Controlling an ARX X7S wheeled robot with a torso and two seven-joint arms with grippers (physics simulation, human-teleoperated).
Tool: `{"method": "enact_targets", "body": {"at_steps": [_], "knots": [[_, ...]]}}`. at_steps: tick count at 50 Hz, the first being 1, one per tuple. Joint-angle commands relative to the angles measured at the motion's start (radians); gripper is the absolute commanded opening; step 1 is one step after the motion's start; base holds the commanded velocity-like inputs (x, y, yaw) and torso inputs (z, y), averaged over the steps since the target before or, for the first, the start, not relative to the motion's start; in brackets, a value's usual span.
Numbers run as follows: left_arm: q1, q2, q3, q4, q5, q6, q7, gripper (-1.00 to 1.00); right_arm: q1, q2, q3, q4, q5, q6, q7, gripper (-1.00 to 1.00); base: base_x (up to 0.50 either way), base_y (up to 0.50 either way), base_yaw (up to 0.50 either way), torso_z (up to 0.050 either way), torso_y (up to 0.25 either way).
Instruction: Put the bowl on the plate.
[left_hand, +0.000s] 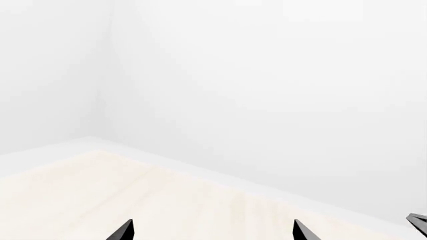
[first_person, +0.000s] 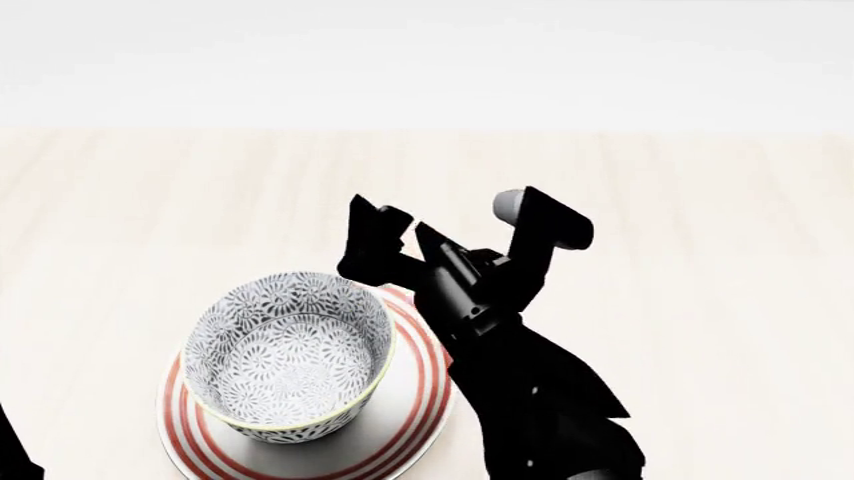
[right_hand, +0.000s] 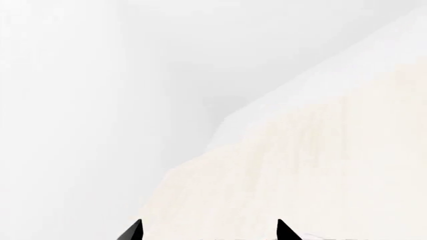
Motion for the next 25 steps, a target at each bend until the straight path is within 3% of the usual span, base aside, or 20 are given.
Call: {"method": "enact_targets", "body": {"at_steps": [1, 2, 4, 6, 11, 16, 25], "knots": [[0.0, -0.005, -0.005, 0.005, -0.013, 0.001, -0.005, 1.0, 0.037, 0.0, -0.334, -0.006, 0.534, -0.431, -0.178, 1.0, 0.0, 0.0, 0.0, 0.0, 0.0], [0.001, -0.005, -0.004, 0.008, -0.012, 0.002, -0.005, 1.0, 0.038, 0.003, -0.327, -0.012, 0.54, -0.457, -0.186, 1.0, 0.0, 0.0, 0.0, 0.0, 0.0], [0.005, -0.004, 0.002, 0.016, -0.006, 0.005, -0.005, 1.0, -0.02, 0.193, -0.34, -0.312, 0.461, -0.622, 0.0, 1.0, 0.0, 0.0, 0.0, 0.0, 0.0], [0.007, -0.005, 0.006, 0.021, -0.005, 0.005, -0.005, 1.0, -0.037, 0.279, -0.353, -0.582, 0.43, -0.649, 0.083, 1.0, 0.0, 0.0, 0.0, 0.0, 0.0], [0.007, -0.005, 0.022, 0.033, 0.009, 0.008, -0.004, 1.0, -0.073, 0.489, -0.375, -0.928, 0.309, -0.776, 0.281, 1.0, 0.0, 0.0, 0.0, 0.0, 0.0], [-0.015, -0.004, 0.044, 0.015, 0.028, 0.009, -0.001, 1.0, -0.088, 0.647, -0.38, -1.119, 0.223, -0.845, 0.421, 1.0, 0.0, 0.0, 0.0, 0.0, 0.0], [-0.032, -0.009, 0.045, 0.013, 0.02, 0.019, 0.009, 1.0, -0.148, 0.845, -0.381, -1.337, 0.122, -0.916, 0.526, 1.0, 0.0, 0.0, 0.0, 0.0, 0.0]]}}
